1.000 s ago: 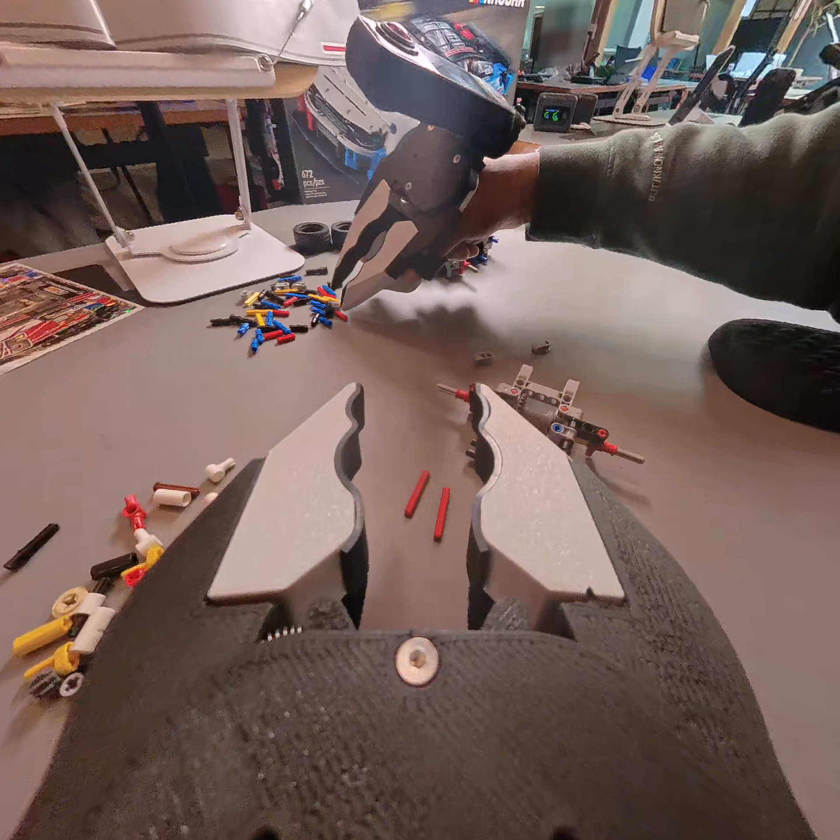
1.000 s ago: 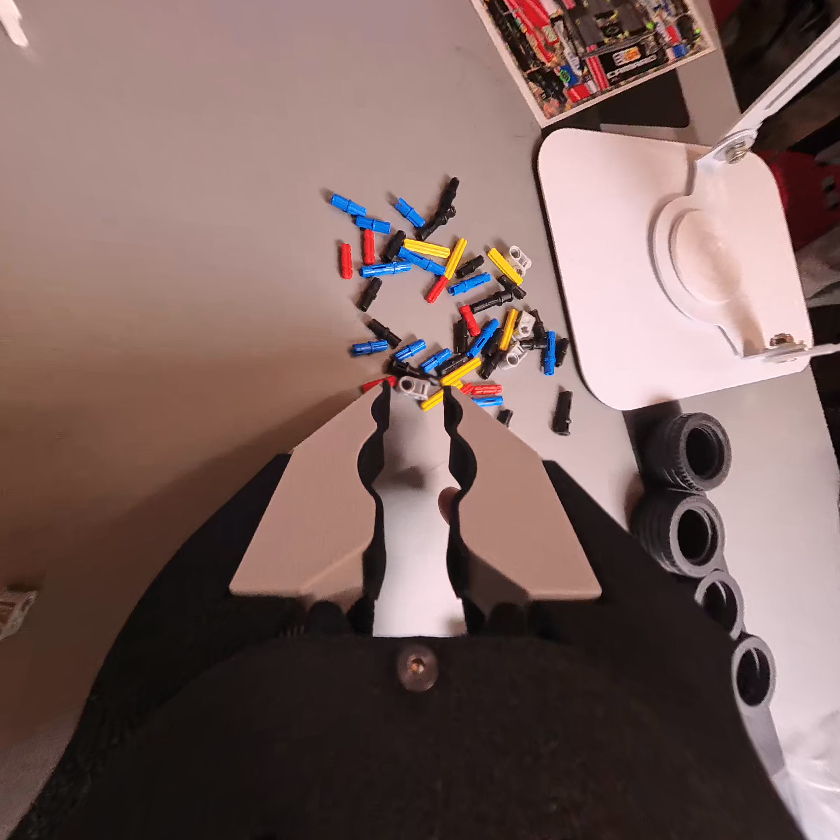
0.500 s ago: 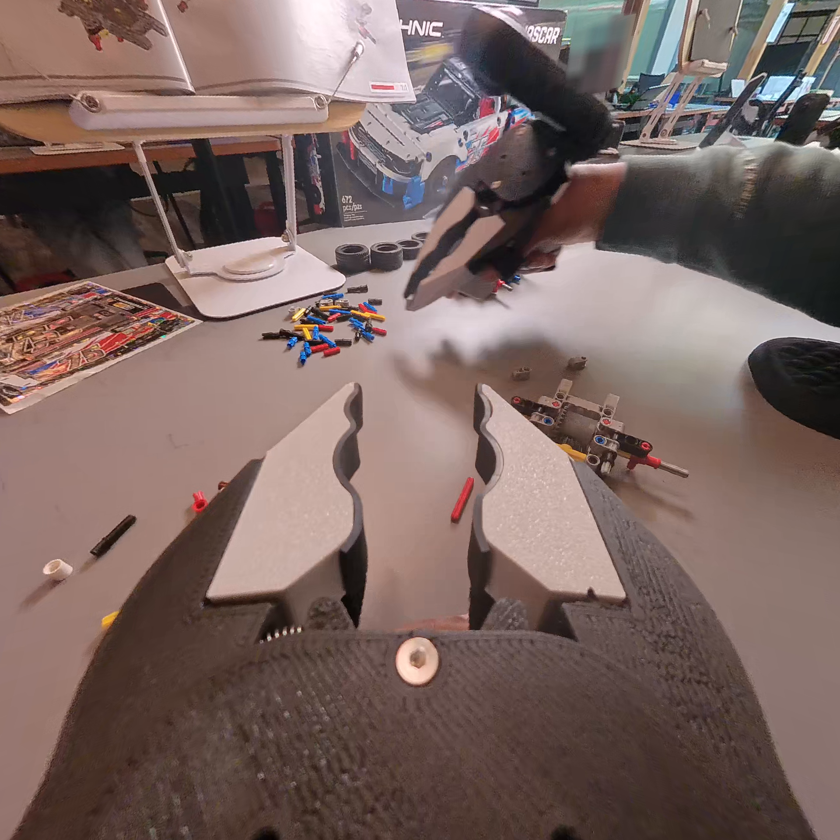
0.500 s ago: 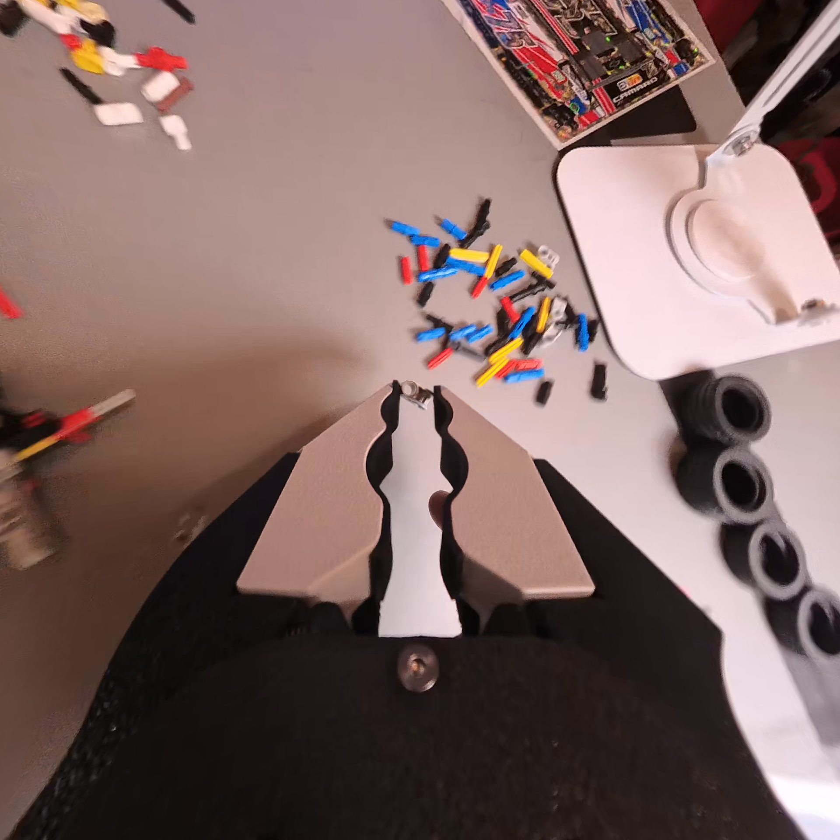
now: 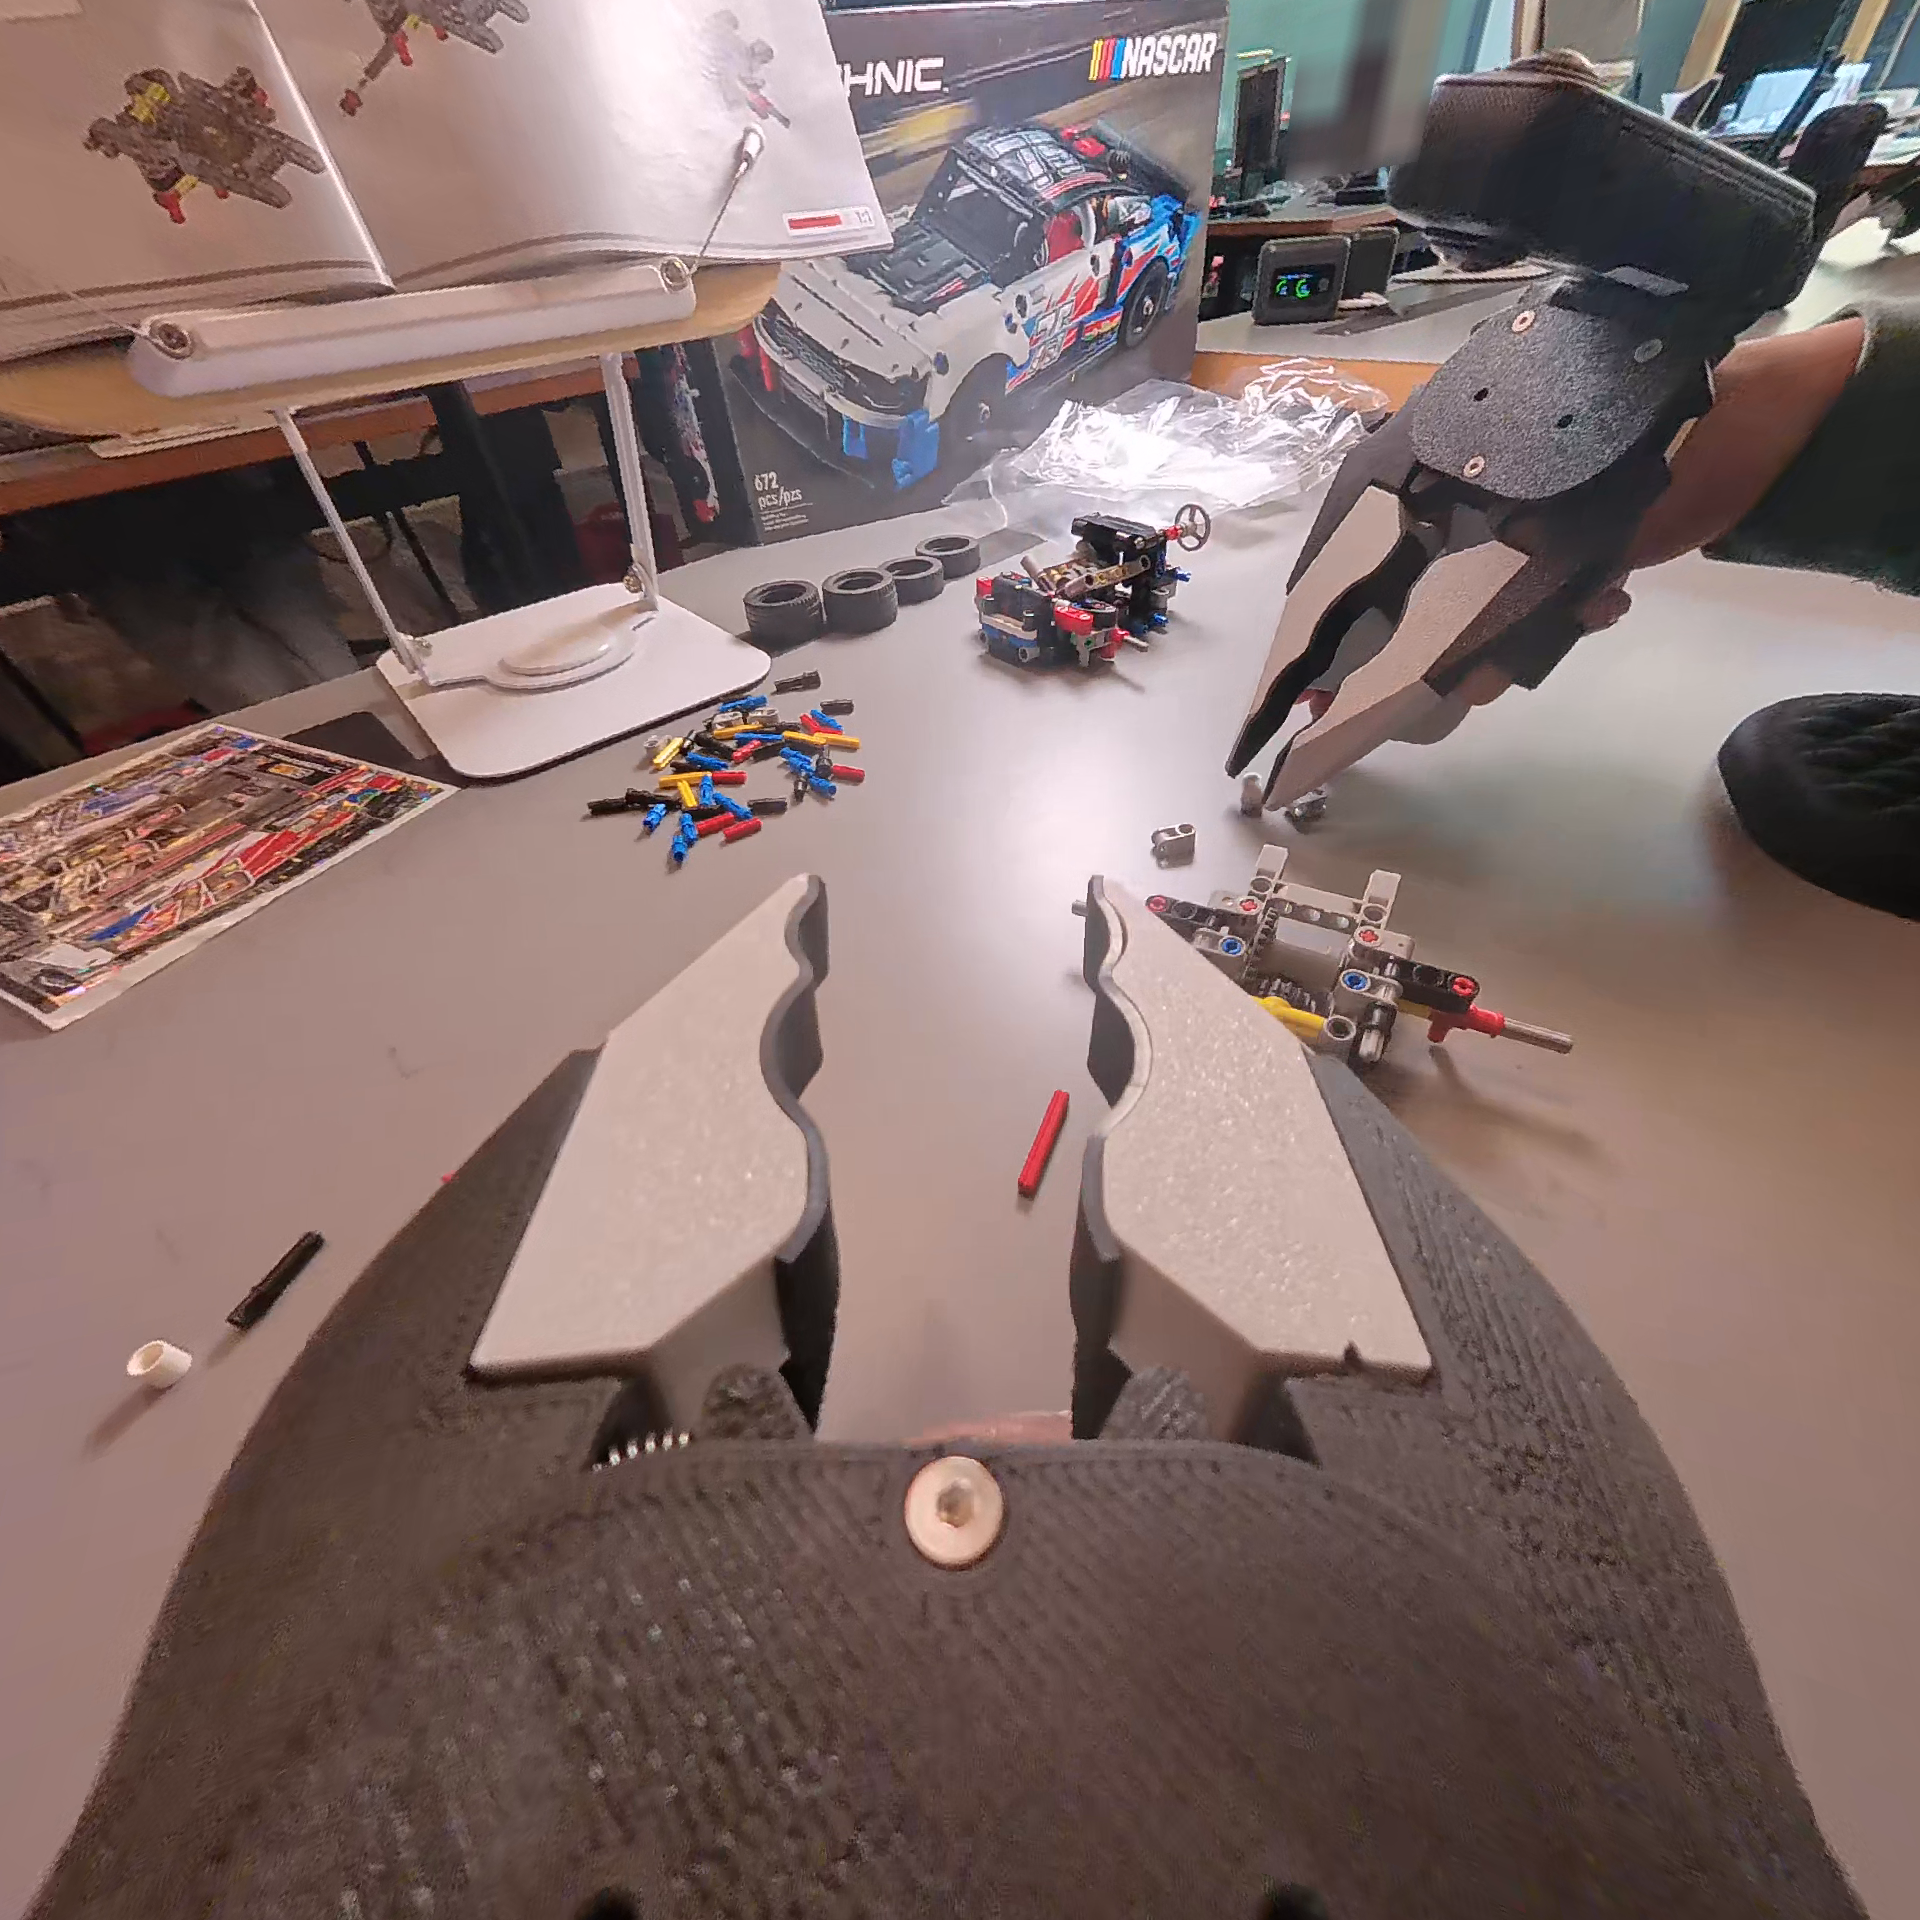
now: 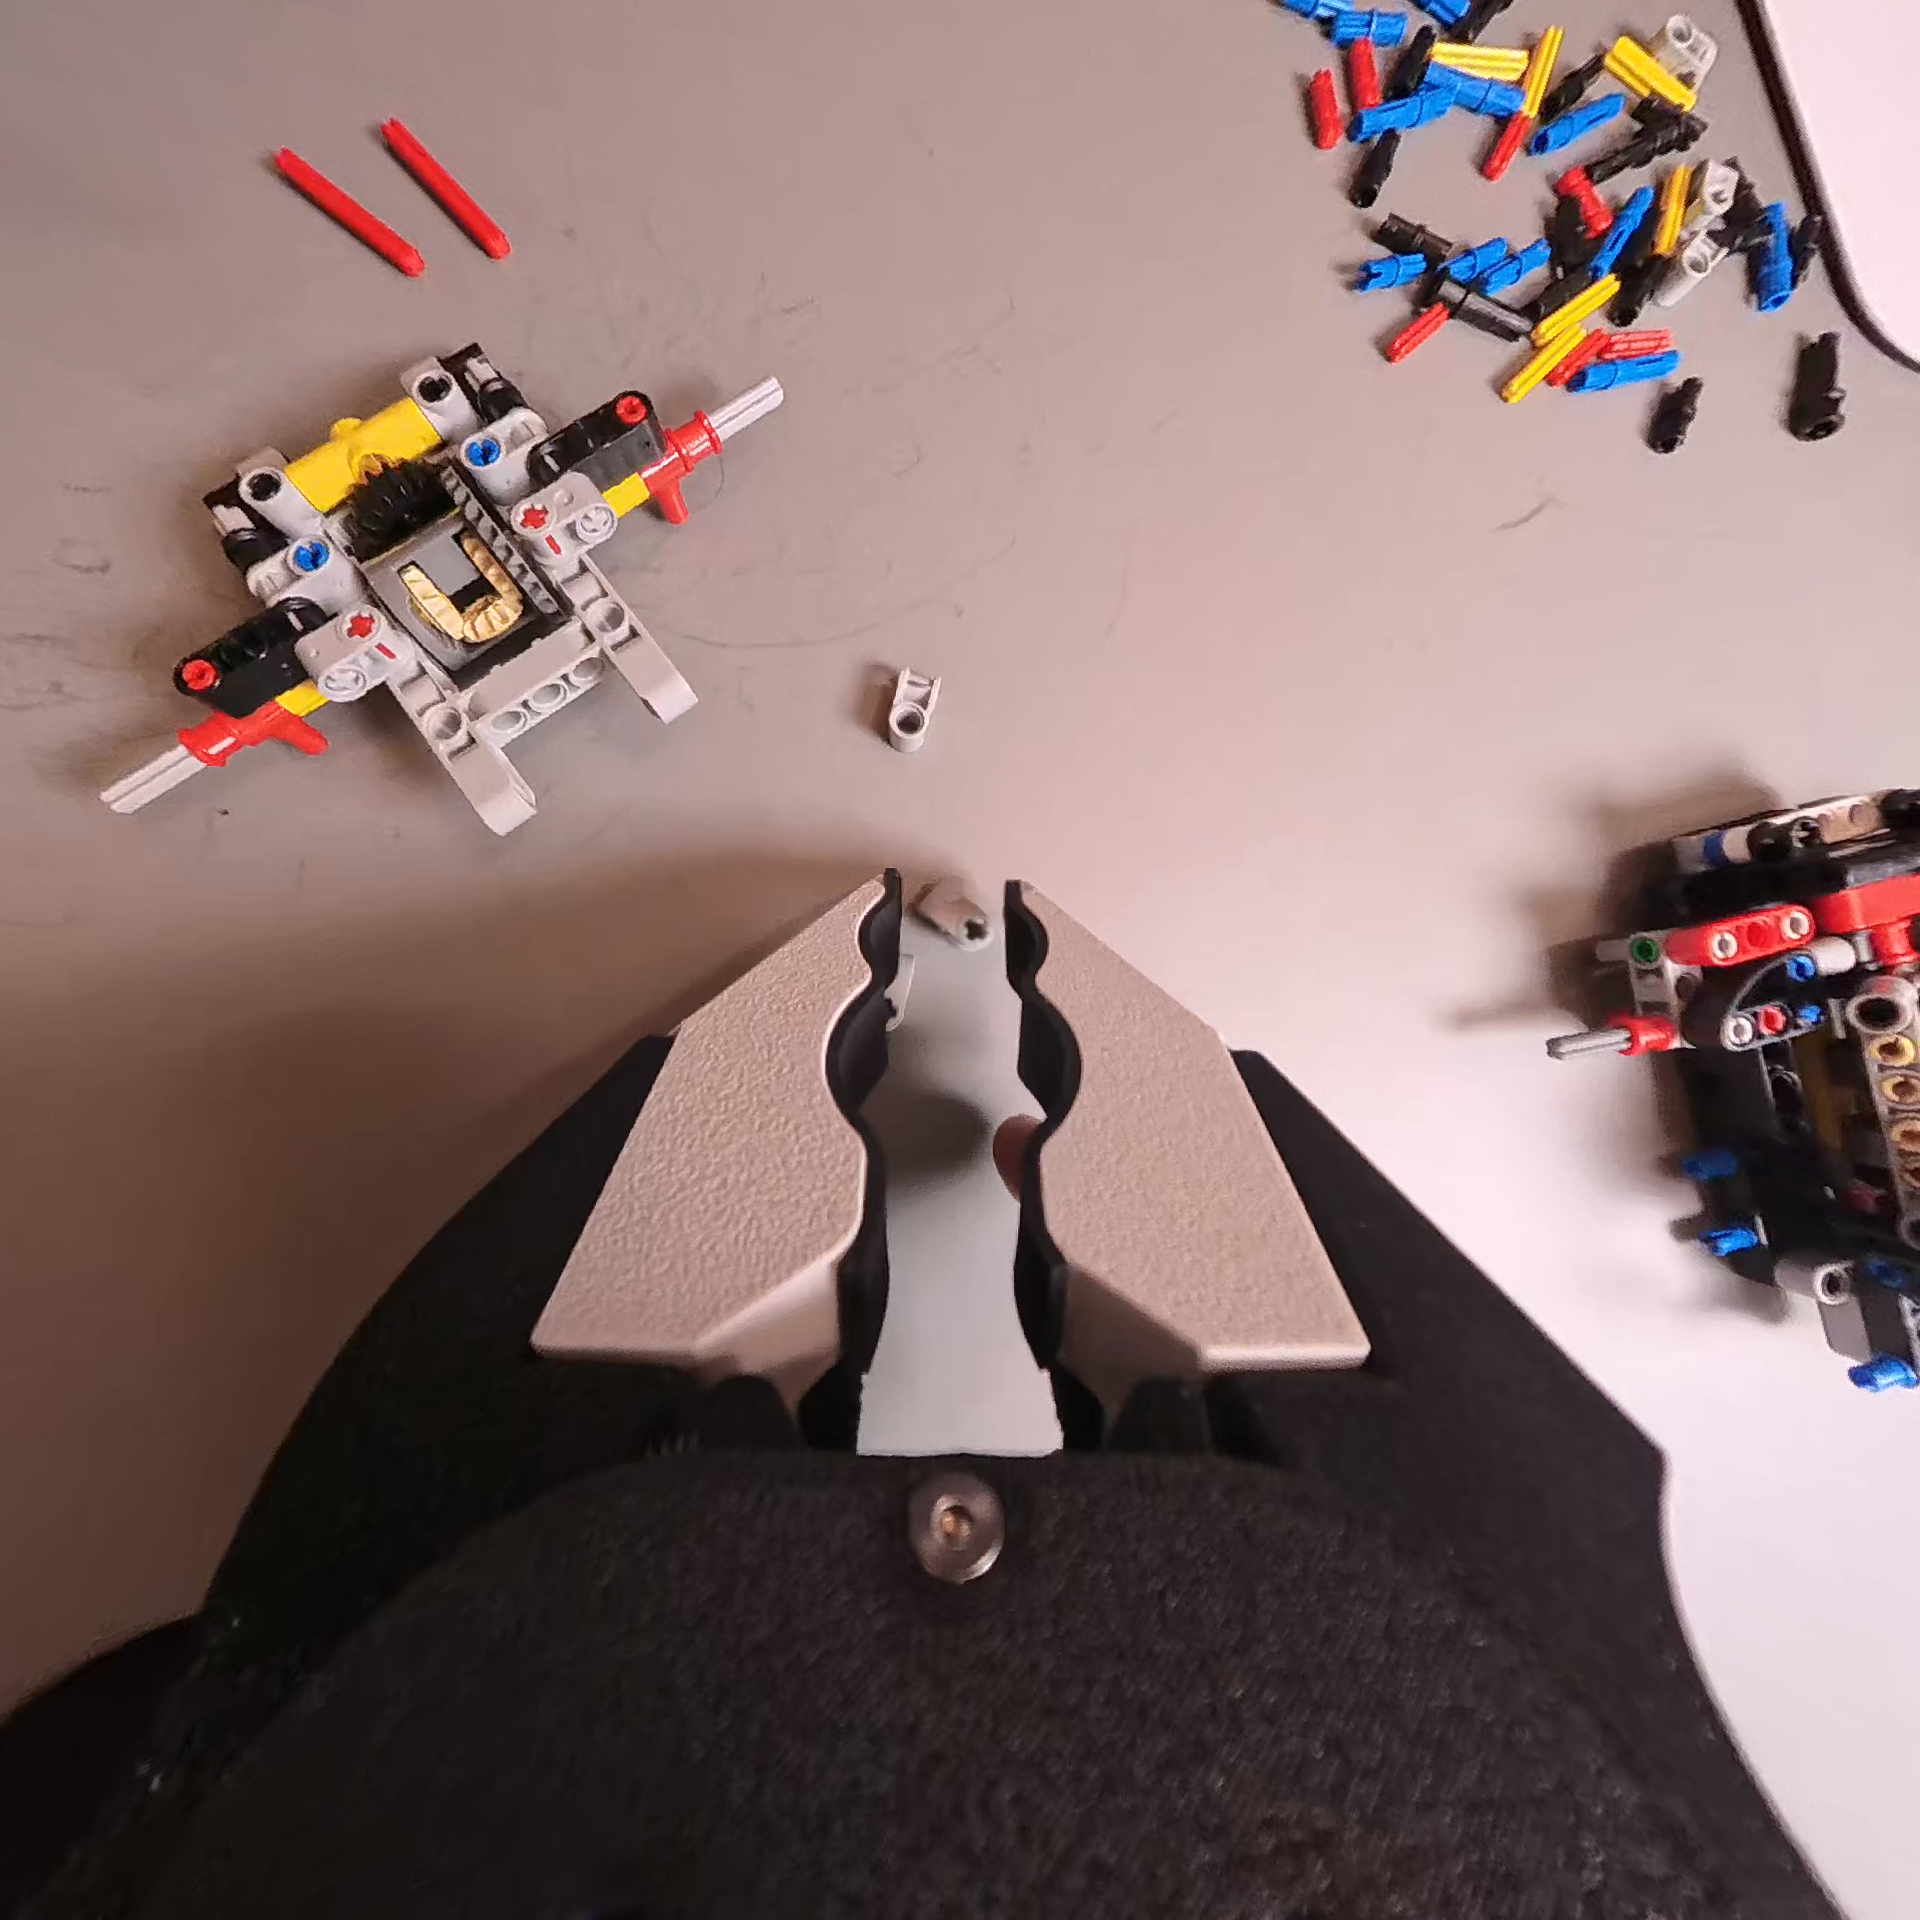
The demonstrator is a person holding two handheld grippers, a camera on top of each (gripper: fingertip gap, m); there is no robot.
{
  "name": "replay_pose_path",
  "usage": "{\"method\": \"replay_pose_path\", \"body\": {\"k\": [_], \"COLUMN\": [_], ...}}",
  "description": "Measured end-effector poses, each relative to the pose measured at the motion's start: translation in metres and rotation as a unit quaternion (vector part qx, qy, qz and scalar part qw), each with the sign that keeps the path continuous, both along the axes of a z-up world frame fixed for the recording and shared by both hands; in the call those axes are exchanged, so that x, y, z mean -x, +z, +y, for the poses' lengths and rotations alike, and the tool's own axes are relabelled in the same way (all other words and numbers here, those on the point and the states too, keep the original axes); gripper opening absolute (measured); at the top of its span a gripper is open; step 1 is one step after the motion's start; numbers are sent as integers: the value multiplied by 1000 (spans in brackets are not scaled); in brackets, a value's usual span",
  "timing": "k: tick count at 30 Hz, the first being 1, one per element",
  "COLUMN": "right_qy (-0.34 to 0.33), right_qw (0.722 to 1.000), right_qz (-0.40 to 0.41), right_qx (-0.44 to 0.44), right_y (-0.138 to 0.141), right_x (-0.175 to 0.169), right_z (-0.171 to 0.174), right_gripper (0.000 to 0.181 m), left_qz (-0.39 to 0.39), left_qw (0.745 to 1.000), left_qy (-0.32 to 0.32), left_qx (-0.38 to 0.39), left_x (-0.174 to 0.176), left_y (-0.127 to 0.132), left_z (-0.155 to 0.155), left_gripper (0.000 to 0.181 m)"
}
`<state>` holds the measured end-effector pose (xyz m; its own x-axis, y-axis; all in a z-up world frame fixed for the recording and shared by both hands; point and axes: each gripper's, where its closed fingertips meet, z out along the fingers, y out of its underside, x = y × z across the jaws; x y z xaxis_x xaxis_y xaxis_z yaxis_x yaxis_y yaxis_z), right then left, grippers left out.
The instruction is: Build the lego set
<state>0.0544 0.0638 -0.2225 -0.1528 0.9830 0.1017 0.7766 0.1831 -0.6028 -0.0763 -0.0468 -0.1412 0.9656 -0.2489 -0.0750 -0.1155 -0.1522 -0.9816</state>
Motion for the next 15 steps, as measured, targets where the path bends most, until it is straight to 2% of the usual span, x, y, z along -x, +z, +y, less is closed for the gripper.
{"method": "replay_pose_path", "body": {"k": [2,4,8,10,15], "right_qy": [-2,-11,-46,-70,-131], "right_qw": [1000,998,990,990,989], "right_qz": [17,58,126,115,59], "right_qx": [-8,-15,-36,-44,-22], "right_y": [7,26,62,59,23], "right_x": [8,26,81,106,148], "right_z": [3,10,51,81,140], "right_gripper": [20,21,20,19,19], "left_qz": [-5,-10,-4,3,2], "left_qw": [1000,1000,1000,1000,1000], "left_qy": [3,3,-1,0,5], "left_qx": [-4,-7,-8,-9,-10], "left_x": [3,4,2,2,5], "left_y": [2,4,3,3,3], "left_z": [-1,-1,-1,-2,-3], "left_gripper": [47,47,48,47,47]}}
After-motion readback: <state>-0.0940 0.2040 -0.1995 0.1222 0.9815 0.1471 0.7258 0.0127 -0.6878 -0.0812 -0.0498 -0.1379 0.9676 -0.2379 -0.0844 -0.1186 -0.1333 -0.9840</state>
